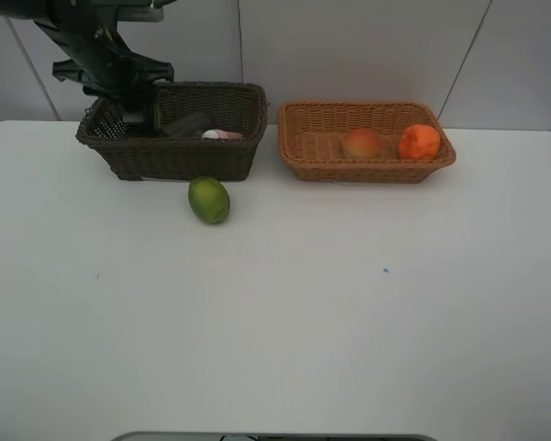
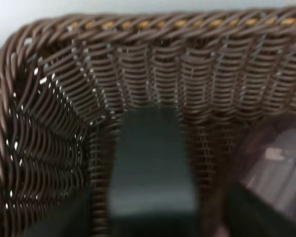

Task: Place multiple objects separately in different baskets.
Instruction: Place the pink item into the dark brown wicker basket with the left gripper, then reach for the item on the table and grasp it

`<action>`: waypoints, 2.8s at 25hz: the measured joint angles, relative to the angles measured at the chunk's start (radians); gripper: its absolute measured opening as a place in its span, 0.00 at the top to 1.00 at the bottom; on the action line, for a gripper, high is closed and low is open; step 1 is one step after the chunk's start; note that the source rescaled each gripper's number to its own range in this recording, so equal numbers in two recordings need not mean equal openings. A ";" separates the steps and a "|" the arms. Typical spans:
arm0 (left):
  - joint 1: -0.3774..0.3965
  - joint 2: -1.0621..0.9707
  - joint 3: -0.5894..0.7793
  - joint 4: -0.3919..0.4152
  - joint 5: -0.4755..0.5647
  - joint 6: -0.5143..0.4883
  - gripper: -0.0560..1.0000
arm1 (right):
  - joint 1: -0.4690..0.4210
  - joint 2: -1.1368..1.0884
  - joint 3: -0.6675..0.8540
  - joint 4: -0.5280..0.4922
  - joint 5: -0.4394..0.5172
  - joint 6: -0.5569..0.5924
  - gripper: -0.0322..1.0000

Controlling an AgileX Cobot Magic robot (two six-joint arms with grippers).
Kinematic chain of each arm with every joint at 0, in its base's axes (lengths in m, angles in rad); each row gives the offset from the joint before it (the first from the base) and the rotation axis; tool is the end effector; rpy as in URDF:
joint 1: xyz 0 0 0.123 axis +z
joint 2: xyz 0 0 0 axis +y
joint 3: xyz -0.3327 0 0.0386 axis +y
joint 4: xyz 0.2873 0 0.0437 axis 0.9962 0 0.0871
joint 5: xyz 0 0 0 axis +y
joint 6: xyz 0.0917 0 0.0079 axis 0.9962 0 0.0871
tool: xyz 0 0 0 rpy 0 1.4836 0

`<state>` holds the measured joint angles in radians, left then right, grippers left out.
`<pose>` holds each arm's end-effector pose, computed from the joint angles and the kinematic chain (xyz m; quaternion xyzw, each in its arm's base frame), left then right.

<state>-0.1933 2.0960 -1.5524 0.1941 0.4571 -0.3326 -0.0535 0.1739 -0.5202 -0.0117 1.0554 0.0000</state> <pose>0.5169 -0.0932 0.2081 0.0028 0.9445 -0.0173 0.3280 0.0091 -0.0014 0.3035 0.0236 0.8892 -0.0181 0.4565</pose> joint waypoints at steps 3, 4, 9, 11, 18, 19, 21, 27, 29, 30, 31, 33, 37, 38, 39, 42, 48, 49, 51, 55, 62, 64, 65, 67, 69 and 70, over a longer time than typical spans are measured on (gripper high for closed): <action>0.000 0.000 0.000 0.000 -0.007 0.000 0.05 | 0.000 0.000 0.000 0.000 0.000 0.000 0.08; 0.000 -0.001 0.000 0.000 -0.008 0.000 0.03 | 0.000 0.000 0.000 0.000 0.000 0.000 0.08; 0.000 -0.036 0.000 -0.003 -0.005 0.000 0.00 | 0.000 0.000 0.000 0.000 0.000 0.000 0.08; -0.001 -0.066 0.000 -0.004 0.008 -0.001 0.00 | 0.000 0.000 0.000 0.000 0.000 0.000 0.08; -0.064 -0.158 -0.003 -0.006 0.109 -0.001 0.00 | 0.000 0.000 0.000 0.000 0.000 0.000 0.08; -0.082 -0.163 -0.003 -0.006 0.131 -0.001 0.00 | 0.000 0.000 0.000 0.000 0.000 0.000 0.08; -0.121 -0.168 -0.003 -0.006 0.177 -0.001 0.00 | 0.000 0.000 0.000 0.000 0.000 0.005 0.08; -0.243 -0.169 -0.003 -0.013 0.333 -0.049 0.00 | 0.000 0.000 0.000 -0.001 0.000 0.007 0.08; -0.276 -0.169 -0.003 -0.014 0.377 -0.097 0.00 | 0.000 0.000 0.000 -0.002 0.000 0.007 0.08; -0.288 -0.169 -0.003 -0.014 0.393 -0.117 0.00 | 0.000 0.000 0.000 -0.002 0.000 0.007 0.08; -0.300 -0.170 -0.003 -0.014 0.406 -0.139 0.00 | 0.000 0.000 0.000 -0.002 0.000 0.007 0.08; -0.326 -0.171 -0.003 -0.014 0.426 -0.196 0.00 | 0.000 0.000 0.000 -0.003 0.000 0.007 0.08; -0.369 -0.172 0.015 -0.014 0.434 -0.313 0.00 | 0.000 0.000 0.000 -0.003 0.000 0.007 0.08; -0.376 -0.172 0.032 -0.014 0.434 -0.336 0.00 | 0.000 0.000 0.000 -0.003 0.000 0.007 0.08; -0.385 -0.172 0.052 -0.014 0.435 -0.365 0.00 | 0.000 0.000 0.000 -0.003 0.000 0.007 0.08; -0.394 -0.172 0.119 -0.014 0.437 -0.398 0.00 | 0.000 0.000 0.000 -0.003 0.000 0.007 0.08; -0.395 -0.172 0.184 -0.014 0.369 -0.437 0.00 | 0.000 0.000 0.000 -0.003 0.000 0.007 0.08; -0.395 -0.169 0.185 -0.014 0.351 -0.443 0.00 | 0.000 0.000 0.000 -0.003 0.000 0.007 0.08; -0.395 -0.162 0.185 -0.014 0.319 -0.449 0.00 | 0.000 0.000 0.000 -0.003 0.000 0.007 0.08; -0.390 -0.127 0.187 -0.015 0.300 -0.455 0.00 | 0.000 0.000 0.000 -0.003 0.000 0.007 0.08; -0.390 -0.078 0.189 -0.012 0.253 -0.471 0.00 | 0.000 0.000 0.000 -0.003 0.000 0.007 0.08; -0.390 -0.066 0.189 -0.008 0.238 -0.482 0.00 | 0.000 0.000 0.000 -0.003 0.000 0.007 0.08; -0.390 -0.062 0.189 0.001 0.237 -0.487 0.00 | 0.000 0.000 0.000 -0.003 0.000 0.007 0.08; -0.390 -0.059 0.189 0.023 0.237 -0.495 0.00 | 0.000 0.000 0.000 -0.003 0.000 0.007 0.08; -0.390 -0.059 0.189 0.048 0.235 -0.504 0.00 | 0.000 0.000 0.000 -0.003 0.000 0.007 0.08; -0.392 -0.059 0.189 0.058 0.235 -0.509 0.00 | 0.000 0.000 0.000 -0.003 0.000 0.007 0.08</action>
<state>-0.5851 2.0367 -1.3634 0.2524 0.6925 -0.8411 -0.0535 0.1739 -0.5202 -0.0144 1.0554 0.0074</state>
